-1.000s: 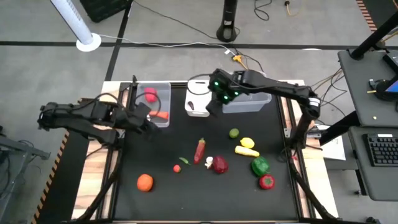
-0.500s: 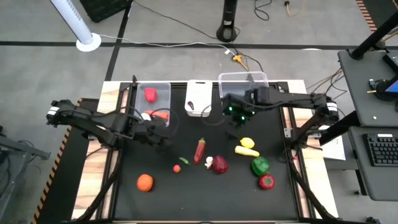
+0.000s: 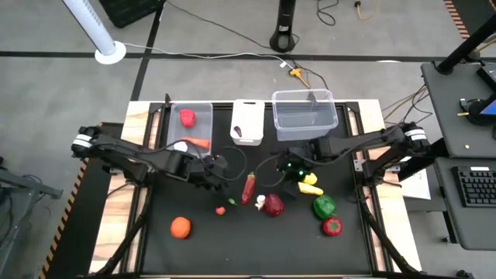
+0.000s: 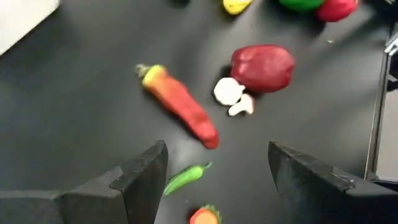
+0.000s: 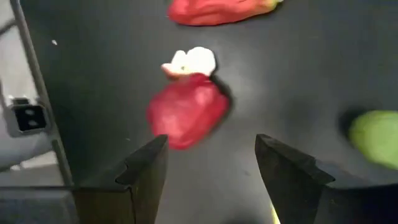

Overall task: Sort produce into baskets
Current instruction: Put the red apple into the right transparent bin

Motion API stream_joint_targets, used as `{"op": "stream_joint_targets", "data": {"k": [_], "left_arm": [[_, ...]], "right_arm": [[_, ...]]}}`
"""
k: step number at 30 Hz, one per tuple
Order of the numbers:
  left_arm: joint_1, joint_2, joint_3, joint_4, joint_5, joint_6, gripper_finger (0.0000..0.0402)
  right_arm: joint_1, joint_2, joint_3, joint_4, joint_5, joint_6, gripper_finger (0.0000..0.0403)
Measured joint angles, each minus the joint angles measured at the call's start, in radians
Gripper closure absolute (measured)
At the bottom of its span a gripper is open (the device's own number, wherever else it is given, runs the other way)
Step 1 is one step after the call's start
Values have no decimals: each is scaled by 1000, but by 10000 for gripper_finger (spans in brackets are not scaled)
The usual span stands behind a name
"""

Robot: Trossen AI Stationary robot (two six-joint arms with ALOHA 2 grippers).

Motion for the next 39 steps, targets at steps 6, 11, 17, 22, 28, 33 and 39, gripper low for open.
{"op": "stream_joint_targets", "data": {"k": [6, 11, 17, 22, 28, 33, 39], "left_arm": [[0, 50, 0, 18, 3, 9, 143], [0, 48, 0, 13, 0, 47, 143], [3, -26, 0, -6, -22, 112, 143], [12, -129, 0, -34, -83, 169, 143], [16, -263, 0, -83, -167, 197, 143], [16, -365, 0, -122, -211, 202, 143], [16, -425, 0, -128, -245, 227, 143]], "right_arm": [[29, 0, -11, 23, -30, 175, 148], [32, 29, -4, 19, -16, 321, 103], [64, 128, 31, 14, -15, 488, 88], [87, 206, 92, 17, -12, 538, 101], [95, 302, 175, -56, -10, 549, 108], [103, 361, 229, -117, -10, 540, 104], [114, 406, 256, -147, -14, 533, 106]]}}
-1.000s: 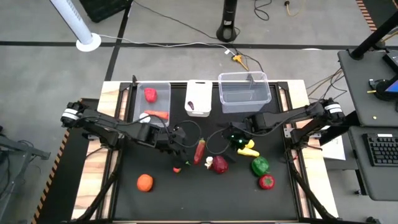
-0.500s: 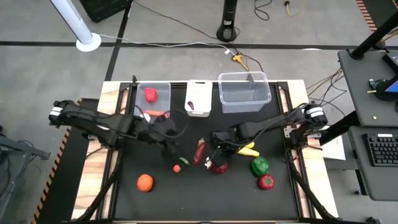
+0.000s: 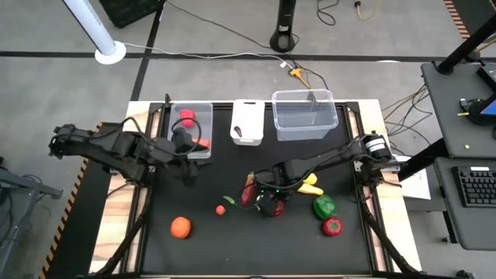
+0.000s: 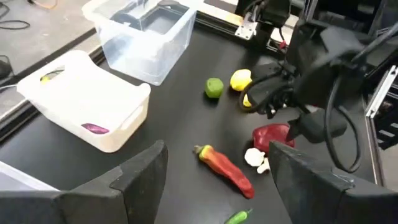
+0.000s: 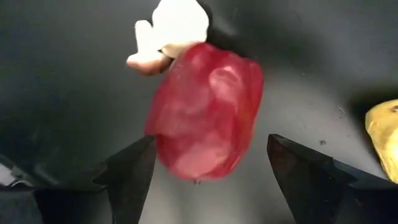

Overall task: Sort produce into baskets
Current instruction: Put the red apple into the right transparent bin

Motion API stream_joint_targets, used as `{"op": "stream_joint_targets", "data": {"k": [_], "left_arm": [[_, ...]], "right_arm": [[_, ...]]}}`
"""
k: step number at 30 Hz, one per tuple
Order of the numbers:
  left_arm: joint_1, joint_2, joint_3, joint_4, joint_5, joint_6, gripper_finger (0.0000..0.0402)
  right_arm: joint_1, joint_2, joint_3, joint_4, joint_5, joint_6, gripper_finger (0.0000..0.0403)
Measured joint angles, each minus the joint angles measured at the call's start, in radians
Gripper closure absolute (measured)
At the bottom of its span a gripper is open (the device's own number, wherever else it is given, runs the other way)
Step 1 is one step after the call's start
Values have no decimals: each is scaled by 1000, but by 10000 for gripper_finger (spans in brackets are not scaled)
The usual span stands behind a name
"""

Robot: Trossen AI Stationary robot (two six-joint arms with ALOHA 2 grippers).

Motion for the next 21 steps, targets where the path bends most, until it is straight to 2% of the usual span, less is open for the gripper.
{"op": "stream_joint_targets", "data": {"k": [12, 21], "left_arm": [[0, 12, 0, -17, -23, 6, 143], [0, 23, 0, -28, -23, 7, 143]], "right_arm": [[2, 49, 0, 8, -9, -23, 103], [0, 30, -4, 8, 4, -55, 163]]}}
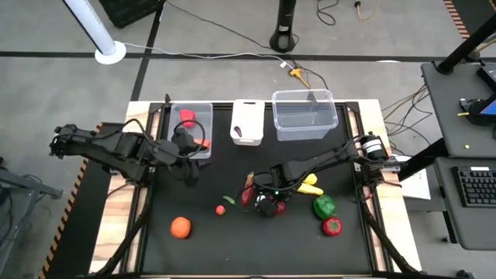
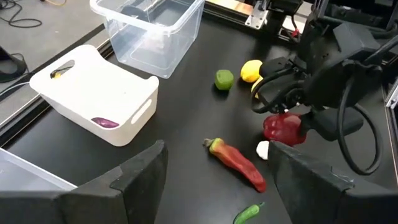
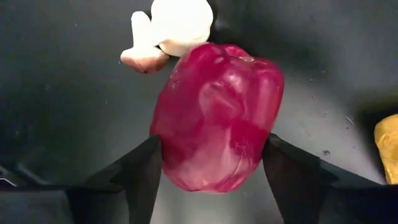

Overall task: Sort produce into baskets
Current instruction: Put the red apple into the right transparent bin

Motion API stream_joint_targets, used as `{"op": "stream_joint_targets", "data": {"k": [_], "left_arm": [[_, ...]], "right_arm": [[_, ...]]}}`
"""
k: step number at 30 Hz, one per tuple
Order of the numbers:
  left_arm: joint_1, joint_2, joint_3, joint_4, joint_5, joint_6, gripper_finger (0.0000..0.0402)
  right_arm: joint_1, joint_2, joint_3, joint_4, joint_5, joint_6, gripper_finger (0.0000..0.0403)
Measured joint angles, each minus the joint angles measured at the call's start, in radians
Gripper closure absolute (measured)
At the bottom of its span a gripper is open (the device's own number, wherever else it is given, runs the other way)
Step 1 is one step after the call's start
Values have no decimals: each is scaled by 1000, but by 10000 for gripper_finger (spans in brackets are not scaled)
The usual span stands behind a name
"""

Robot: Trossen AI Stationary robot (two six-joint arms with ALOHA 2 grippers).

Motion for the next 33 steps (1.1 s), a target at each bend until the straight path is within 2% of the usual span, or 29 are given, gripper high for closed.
{"op": "stream_joint_targets", "data": {"k": [10, 16, 21, 28, 33], "left_arm": [[0, 0, 0, -4, 0, -5, 143], [0, 2, 0, -2, 0, -37, 143], [0, 2, 0, -2, 1, -98, 143], [0, 4, 0, -3, 1, -214, 143], [0, 13, 0, -3, 1, -285, 143]], "right_arm": [[-26, -133, 26, -24, 34, 2, 174], [-125, -238, 127, -25, 129, -63, 175], [-296, -280, 248, -100, 192, -199, 175], [-587, -248, 434, -379, 329, -420, 176], [-775, -207, 435, -485, 359, -557, 175]]}}
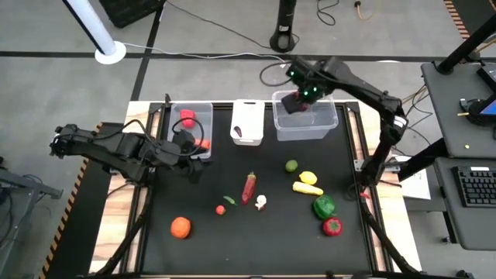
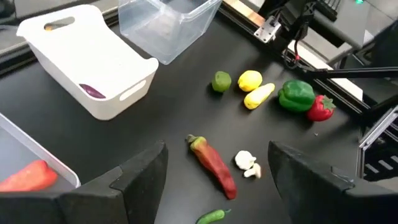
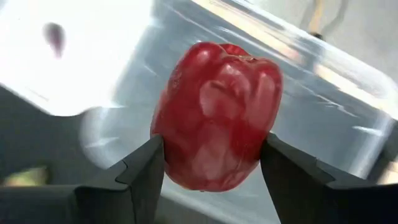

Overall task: Sort produce into baskets
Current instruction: Put the red apple into the right transparent bin, then put the orange chili pepper into the left transparent bin

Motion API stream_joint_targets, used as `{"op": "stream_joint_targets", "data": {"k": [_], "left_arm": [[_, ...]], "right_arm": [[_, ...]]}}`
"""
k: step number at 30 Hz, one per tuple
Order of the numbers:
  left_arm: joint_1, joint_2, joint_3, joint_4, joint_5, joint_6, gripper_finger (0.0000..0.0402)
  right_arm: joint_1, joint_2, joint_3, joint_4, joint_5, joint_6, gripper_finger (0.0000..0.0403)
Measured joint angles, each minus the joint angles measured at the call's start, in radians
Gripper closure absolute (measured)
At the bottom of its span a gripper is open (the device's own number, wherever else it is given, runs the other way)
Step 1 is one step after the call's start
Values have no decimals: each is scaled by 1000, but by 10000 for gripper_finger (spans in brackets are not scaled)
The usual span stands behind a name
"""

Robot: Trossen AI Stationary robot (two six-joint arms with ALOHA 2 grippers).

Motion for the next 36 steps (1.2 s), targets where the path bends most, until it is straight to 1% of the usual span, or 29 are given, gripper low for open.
{"op": "stream_joint_targets", "data": {"k": [4, 7, 14, 20, 26, 29, 34, 36], "left_arm": [[0, 23, 0, 0, 0, -46, 143], [0, 47, 0, 1, 0, -75, 143], [0, 102, 0, 1, 8, -109, 143], [0, 161, 0, 1, 44, -135, 143], [0, 247, 0, 7, 68, -188, 143], [0, 300, 0, 50, 78, -215, 143], [8, 403, 0, 210, 82, -229, 143], [14, 451, 0, 276, 85, -238, 143]], "right_arm": [[-78, 11, -71, -10, -1, -78, 170], [-104, 13, -131, 2, -1, -119, 168], [-152, 23, -245, 93, 3, -177, 166], [-178, 37, -282, 100, -2, -204, 160], [-184, 42, -285, 101, -4, -217, 124], [-184, 42, -285, 100, -4, -219, 110], [-184, 41, -269, 89, -7, -227, 98], [-184, 37, -255, 86, -27, -227, 97]]}}
